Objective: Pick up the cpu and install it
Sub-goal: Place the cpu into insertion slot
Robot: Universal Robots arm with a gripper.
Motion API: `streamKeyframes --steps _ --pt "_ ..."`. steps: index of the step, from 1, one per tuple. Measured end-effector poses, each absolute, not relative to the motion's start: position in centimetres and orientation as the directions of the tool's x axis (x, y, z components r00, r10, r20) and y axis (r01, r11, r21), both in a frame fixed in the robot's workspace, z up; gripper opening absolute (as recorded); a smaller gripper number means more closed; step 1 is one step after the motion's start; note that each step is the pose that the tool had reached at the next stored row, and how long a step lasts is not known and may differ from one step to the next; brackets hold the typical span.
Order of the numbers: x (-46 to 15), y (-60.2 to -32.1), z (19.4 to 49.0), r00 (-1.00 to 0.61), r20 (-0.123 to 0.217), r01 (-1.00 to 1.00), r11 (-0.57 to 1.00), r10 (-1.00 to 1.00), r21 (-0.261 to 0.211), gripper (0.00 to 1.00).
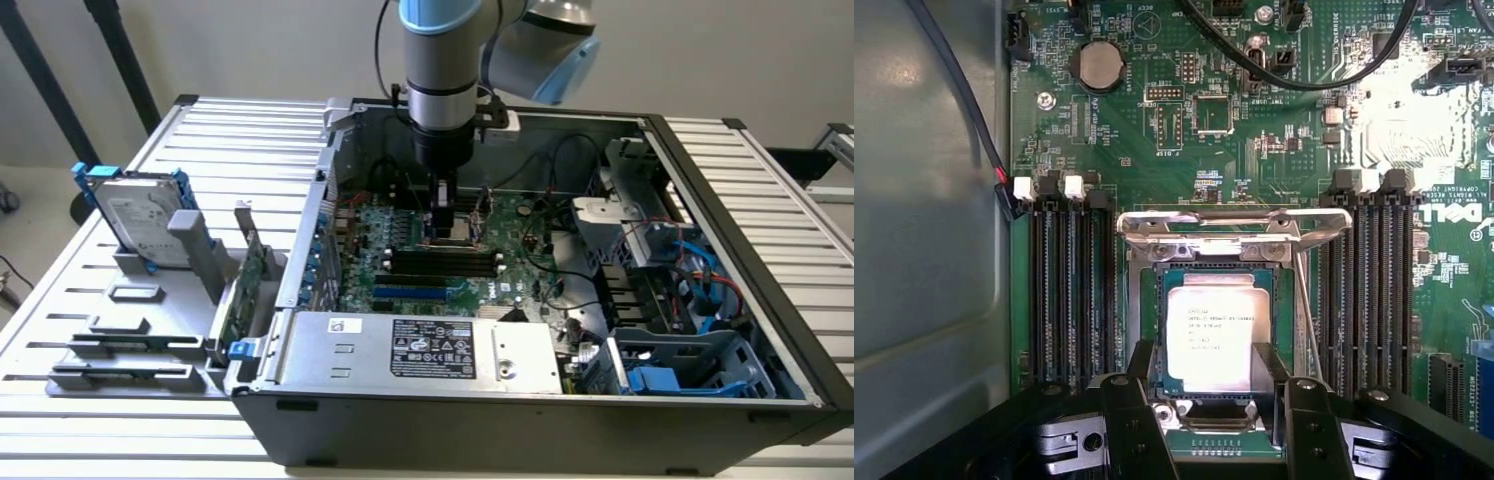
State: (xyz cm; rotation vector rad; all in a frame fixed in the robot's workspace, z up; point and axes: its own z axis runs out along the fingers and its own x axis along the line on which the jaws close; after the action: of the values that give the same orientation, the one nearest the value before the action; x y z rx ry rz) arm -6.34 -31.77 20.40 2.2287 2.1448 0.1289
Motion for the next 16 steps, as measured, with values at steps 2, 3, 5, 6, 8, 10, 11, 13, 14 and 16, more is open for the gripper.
streamKeyframes --steps 2,3,5,6,8,10,11,13,14,16 --pt "-6.34 -31.77 20.38 0.037 0.030 0.995 -0.040 0.999 0.090 0.51" --pt "-6.34 -31.77 20.36 0.037 0.031 0.995 -0.040 0.999 0.090 0.51" --pt "-6.34 -31.77 20.34 0.037 0.032 0.995 -0.040 0.999 0.090 0.51" --pt "-6.34 -31.77 20.33 0.037 0.033 0.995 -0.040 0.999 0.090 0.51" --pt "-6.34 -31.78 20.32 0.037 0.033 0.995 -0.040 0.999 0.090 0.51" --pt "-6.32 -31.78 20.31 0.037 0.033 0.995 -0.040 0.999 0.090 0.51" --pt "-6.31 -31.78 20.30 0.037 0.033 0.995 -0.040 0.999 0.090 0.51" --pt "-6.26 -31.77 20.29 0.037 0.034 0.995 -0.039 0.999 0.090 0.51" --pt "-6.23 -31.78 20.29 0.036 0.034 0.995 -0.039 0.999 0.090 0.51" --pt "-6.18 -31.78 20.29 0.036 0.034 0.995 -0.039 0.999 0.090 0.51"
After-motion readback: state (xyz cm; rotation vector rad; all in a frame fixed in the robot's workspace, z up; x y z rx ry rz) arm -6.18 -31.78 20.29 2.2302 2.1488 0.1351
